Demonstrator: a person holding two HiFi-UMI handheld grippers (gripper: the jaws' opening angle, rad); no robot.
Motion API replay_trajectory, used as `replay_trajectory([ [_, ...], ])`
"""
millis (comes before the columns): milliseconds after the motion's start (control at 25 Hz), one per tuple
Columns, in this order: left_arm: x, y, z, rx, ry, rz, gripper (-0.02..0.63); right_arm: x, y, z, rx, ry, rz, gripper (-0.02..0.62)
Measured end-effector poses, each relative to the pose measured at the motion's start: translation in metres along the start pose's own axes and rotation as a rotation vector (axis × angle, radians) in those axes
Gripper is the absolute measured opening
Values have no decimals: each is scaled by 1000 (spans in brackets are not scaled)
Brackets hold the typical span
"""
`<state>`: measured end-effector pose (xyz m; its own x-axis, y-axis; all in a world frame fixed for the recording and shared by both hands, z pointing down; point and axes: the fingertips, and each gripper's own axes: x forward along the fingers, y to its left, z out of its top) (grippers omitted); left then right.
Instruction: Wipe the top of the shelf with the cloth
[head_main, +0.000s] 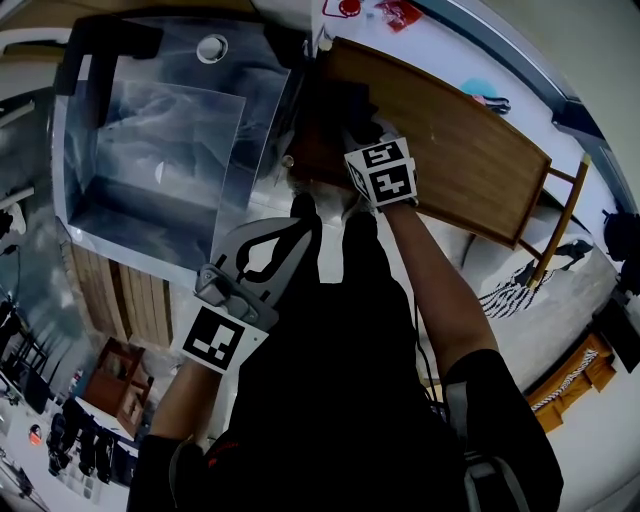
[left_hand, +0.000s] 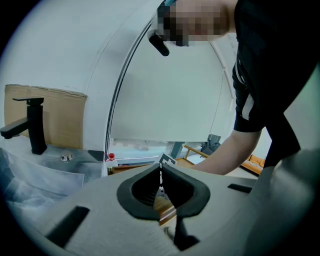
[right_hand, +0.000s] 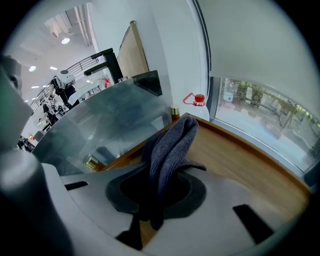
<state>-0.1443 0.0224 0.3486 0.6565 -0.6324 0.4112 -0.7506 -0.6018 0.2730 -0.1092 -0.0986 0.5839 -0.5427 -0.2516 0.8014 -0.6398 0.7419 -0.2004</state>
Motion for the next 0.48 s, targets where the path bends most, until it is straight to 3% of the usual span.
replay_trajectory([
  [480, 30, -23, 6, 25, 22, -39, 28, -26, -38, -32, 42, 8, -37, 55],
])
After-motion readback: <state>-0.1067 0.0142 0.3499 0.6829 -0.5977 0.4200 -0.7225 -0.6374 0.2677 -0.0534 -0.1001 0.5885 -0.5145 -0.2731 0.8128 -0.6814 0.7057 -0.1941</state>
